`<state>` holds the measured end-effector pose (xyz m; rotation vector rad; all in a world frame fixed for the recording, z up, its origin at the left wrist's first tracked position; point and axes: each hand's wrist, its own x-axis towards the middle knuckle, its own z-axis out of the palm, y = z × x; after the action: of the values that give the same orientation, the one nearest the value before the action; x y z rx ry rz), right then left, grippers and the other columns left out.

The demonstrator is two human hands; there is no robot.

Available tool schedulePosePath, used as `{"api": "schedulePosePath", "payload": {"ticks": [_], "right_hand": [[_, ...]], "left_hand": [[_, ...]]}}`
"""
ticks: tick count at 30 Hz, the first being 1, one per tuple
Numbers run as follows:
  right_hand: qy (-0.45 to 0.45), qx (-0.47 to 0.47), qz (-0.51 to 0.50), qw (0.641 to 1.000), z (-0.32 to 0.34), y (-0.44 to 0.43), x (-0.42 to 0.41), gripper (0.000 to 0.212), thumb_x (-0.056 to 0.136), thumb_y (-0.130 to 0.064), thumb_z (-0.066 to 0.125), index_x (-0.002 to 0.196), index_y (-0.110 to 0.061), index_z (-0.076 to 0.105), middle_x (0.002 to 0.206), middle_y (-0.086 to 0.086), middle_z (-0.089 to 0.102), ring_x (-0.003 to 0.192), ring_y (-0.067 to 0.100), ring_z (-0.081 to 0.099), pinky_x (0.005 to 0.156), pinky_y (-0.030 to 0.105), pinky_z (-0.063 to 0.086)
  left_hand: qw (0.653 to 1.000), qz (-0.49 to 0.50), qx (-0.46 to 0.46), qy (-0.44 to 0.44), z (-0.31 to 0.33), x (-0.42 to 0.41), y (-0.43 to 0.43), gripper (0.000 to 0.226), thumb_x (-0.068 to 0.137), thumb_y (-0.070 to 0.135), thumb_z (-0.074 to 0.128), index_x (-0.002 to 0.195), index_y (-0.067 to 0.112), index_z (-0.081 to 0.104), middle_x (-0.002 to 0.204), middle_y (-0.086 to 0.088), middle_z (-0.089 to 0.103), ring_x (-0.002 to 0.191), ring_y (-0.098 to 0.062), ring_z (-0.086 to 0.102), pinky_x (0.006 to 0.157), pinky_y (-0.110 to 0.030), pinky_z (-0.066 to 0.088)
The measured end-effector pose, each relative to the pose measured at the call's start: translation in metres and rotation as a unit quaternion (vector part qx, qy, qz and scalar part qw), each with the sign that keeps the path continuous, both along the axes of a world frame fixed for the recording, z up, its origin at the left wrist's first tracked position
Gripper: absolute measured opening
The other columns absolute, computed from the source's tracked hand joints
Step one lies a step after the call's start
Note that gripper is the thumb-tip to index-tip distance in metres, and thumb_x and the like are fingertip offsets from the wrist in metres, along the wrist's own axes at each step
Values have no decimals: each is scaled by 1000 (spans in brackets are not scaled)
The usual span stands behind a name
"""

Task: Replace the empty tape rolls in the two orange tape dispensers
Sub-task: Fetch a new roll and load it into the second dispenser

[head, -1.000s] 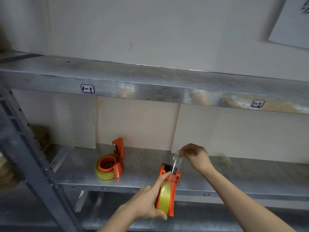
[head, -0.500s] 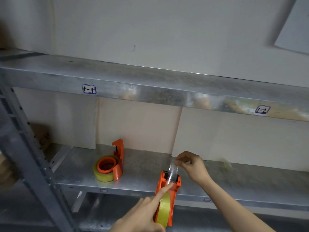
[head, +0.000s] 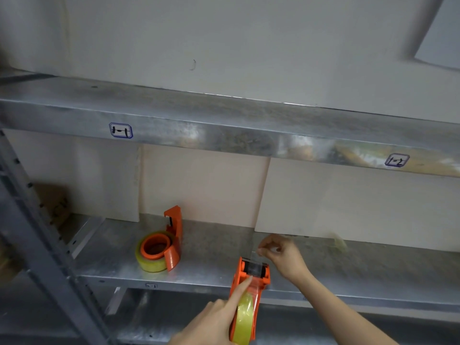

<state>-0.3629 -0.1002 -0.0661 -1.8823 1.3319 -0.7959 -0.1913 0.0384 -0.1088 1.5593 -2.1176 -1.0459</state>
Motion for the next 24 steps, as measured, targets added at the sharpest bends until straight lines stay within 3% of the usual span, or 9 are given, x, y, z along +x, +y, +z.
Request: {"api": "schedulePosePath", "payload": {"ticks": [3, 6, 9, 11, 16, 24], "right_hand": [[0, 4, -5, 1000, -3, -2, -1, 6, 77, -13, 72, 76, -16, 68, 80, -8, 71, 76, -2, 63, 64, 1, 40], [-4, 7, -5, 1000, -4, -3, -2, 6, 77, -11, 72, 75, -15, 68, 78, -9, 70, 75, -9, 61, 64, -1, 39], [-6, 8, -2, 1000, -7, -3, -2, 10, 77, -9, 72, 73, -17, 67, 78, -9, 70, 74, -9, 61, 64, 0, 40], [-5, 6, -1, 1000, -9, -4, -1, 11, 77, -9, 72, 72, -18, 67, 77, -9, 70, 74, -9, 61, 65, 0, 40], [-1, 5, -4, 1000, -11, -5, 0, 9, 77, -9, 72, 73, -16, 67, 77, -8, 71, 73, -9, 61, 64, -2, 39], [-1, 2, -9, 1000, -9, -9, 7, 5, 76, -9, 72, 75, -12, 69, 80, -5, 71, 77, -3, 63, 64, 0, 40]], "left_hand": [[1000, 3, 9, 4, 4, 1, 1, 115, 84, 42, 67, 136, 62, -33, 79, 10, 56, 75, -3, 59, 69, -17, 44], [1000, 8, 13, -6, 5, 2, 0, 115, 84, 40, 66, 141, 54, -33, 76, 12, 50, 74, -2, 55, 63, -15, 40], [1000, 2, 3, -7, 2, 2, 0, 117, 85, 34, 67, 139, 57, -34, 76, 8, 56, 74, -9, 61, 70, -20, 49], [1000, 4, 7, 1, 0, 2, 0, 119, 83, 33, 71, 137, 62, -31, 88, -4, 68, 80, -15, 68, 83, -32, 57], [1000, 9, -2, 4, -4, 4, 0, 117, 73, 37, 75, 137, 70, -18, 105, -7, 70, 95, -20, 69, 93, -42, 54], [999, 14, 36, -22, -2, 4, -3, 119, 71, 44, 72, 134, 71, -25, 102, -4, 60, 92, -21, 62, 90, -43, 53]]}}
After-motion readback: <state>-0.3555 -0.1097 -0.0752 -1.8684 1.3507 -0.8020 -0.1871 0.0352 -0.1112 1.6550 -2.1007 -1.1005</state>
